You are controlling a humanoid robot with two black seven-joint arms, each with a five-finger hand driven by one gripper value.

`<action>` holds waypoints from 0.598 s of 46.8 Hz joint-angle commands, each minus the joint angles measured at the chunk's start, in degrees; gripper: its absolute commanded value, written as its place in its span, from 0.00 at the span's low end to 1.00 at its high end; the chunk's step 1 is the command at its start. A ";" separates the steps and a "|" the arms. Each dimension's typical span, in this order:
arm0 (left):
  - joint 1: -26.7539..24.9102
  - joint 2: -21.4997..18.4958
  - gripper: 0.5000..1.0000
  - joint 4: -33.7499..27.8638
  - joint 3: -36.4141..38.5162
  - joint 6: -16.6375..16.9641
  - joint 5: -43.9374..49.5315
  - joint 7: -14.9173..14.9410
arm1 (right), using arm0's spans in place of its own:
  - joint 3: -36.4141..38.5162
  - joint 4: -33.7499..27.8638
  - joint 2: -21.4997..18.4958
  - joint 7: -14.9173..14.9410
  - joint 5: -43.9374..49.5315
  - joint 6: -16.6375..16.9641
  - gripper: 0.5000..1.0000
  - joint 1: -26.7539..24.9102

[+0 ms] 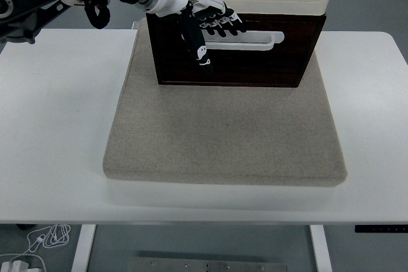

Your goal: Open the drawer under the combination cabinet

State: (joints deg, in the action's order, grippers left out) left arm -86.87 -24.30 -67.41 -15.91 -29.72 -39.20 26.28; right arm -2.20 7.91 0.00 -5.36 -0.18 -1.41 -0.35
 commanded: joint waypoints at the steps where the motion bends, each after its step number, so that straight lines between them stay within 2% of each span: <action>1: -0.06 0.74 1.00 0.18 0.00 0.19 0.00 0.00 | 0.00 0.00 0.00 0.00 0.00 0.00 0.86 0.00; 28: -0.50 4.88 1.00 4.48 0.09 1.33 -0.79 -0.09 | 0.00 0.00 0.00 0.00 0.00 0.00 0.86 0.00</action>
State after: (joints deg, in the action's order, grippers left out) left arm -87.35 -19.68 -63.56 -15.82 -28.39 -39.99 26.28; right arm -2.20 7.91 0.00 -5.36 -0.18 -1.41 -0.35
